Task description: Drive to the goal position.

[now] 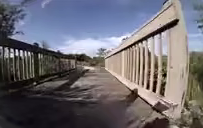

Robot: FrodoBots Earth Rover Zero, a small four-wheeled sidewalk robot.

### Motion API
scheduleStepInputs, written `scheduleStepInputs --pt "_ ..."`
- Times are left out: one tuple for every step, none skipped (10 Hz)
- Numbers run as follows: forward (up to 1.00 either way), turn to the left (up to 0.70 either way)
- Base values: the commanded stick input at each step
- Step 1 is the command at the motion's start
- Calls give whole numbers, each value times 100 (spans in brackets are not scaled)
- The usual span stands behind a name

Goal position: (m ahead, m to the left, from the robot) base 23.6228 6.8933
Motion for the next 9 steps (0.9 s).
scheduleStepInputs --pt "85 19" --pt "85 34" --pt "85 31" --pt "85 3" --pt "85 0" --pt "85 0" --pt "85 0" --pt "85 0" --pt "85 0"
